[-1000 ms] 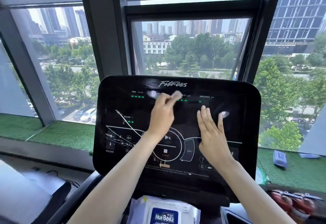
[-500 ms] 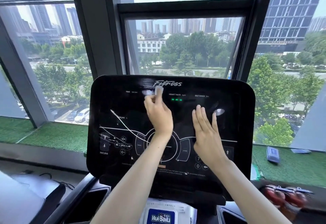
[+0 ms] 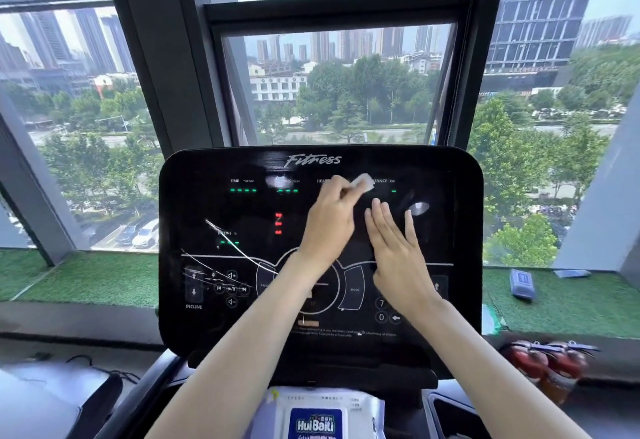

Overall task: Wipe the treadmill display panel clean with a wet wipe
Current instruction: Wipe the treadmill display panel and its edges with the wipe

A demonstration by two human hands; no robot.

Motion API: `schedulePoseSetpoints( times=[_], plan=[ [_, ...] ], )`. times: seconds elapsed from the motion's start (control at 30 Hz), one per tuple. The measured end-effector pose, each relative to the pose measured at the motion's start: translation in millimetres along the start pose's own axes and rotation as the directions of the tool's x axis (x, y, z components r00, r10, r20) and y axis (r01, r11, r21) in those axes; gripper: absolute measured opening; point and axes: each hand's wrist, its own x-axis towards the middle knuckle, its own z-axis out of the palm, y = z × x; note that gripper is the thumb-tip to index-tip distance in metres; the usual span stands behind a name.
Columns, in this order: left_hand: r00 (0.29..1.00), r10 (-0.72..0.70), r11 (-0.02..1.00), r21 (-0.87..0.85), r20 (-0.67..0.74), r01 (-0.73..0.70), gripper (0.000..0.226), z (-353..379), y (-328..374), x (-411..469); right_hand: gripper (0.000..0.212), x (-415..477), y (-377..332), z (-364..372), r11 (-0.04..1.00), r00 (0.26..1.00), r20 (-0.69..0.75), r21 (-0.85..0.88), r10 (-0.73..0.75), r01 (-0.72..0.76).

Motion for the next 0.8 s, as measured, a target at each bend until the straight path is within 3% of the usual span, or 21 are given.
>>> schedulePoseSetpoints(
  times=[0.07,0.13,0.17,0.2,0.27,0.33,0.37,0.4,0.47,0.5,0.53,0.6,0.67,0.7,0.8],
  plan=[
    [0.97,-0.192,0.981,-0.03,-0.147,0.189,0.045,-5,-16,-3,0.084,1,-2,-2,1.0,1.0,0.028,-0.011,0.005,-0.005],
    [0.85,-0.435,0.9,-0.113,-0.295,0.421,0.047,-4,-17,-5,0.087,2,-2,-5,1.0,0.998,0.064,-0.016,0.01,-0.009],
    [0.829,-0.471,0.882,-0.124,-0.302,0.455,0.049,-1,-8,-3,0.087,3,-2,-7,1.0,0.997,0.072,-0.019,0.0,0.001],
    [0.868,-0.426,0.904,-0.091,-0.256,0.417,0.05,4,5,-1,0.086,3,0,-9,1.0,0.998,0.066,-0.016,-0.018,0.02],
    [0.98,-0.189,0.982,-0.024,-0.062,0.188,0.049,11,25,-1,0.084,0,7,-14,0.999,0.998,0.043,0.009,-0.044,0.044],
    [0.999,-0.029,0.999,-0.013,0.029,0.029,0.045,9,24,1,0.085,-9,16,-20,1.0,1.0,0.011,0.019,0.0,0.0],
    [0.998,-0.059,0.998,-0.022,-0.004,0.059,0.046,8,17,2,0.085,-16,21,-23,0.998,0.999,-0.004,0.034,0.044,-0.044],
    [0.981,-0.18,0.983,-0.047,-0.074,0.177,0.048,7,10,2,0.086,-23,27,-24,0.995,0.996,-0.017,0.055,0.088,-0.087],
    [0.855,-0.472,0.882,-0.132,-0.218,0.453,0.052,9,10,2,0.088,-34,35,-23,0.986,0.988,-0.034,0.082,0.151,-0.148],
    [0.825,-0.519,0.855,-0.145,-0.223,0.498,0.054,10,20,4,0.088,-38,37,-22,0.982,0.984,-0.036,0.086,0.174,-0.17],
    [0.858,-0.483,0.876,-0.109,-0.177,0.471,0.055,12,36,7,0.088,-41,39,-21,0.978,0.981,-0.035,0.086,0.193,-0.189],
    [0.977,-0.203,0.977,-0.057,0.072,0.207,0.051,19,61,8,0.086,-43,42,-20,0.975,0.977,-0.029,0.08,0.212,-0.21],
    [0.965,-0.019,0.996,-0.078,0.26,0.04,0.039,18,58,14,0.086,-45,43,-20,0.975,0.977,-0.009,0.067,0.213,-0.212],
    [0.963,-0.034,0.996,-0.068,0.269,0.054,0.035,14,50,19,0.086,-46,44,-20,0.977,0.978,0.003,0.06,0.206,-0.206],
    [0.965,-0.259,0.964,-0.046,0.047,0.261,0.044,12,33,24,0.087,-48,46,-18,0.981,0.982,0.03,0.056,0.186,-0.187]
  ],
)
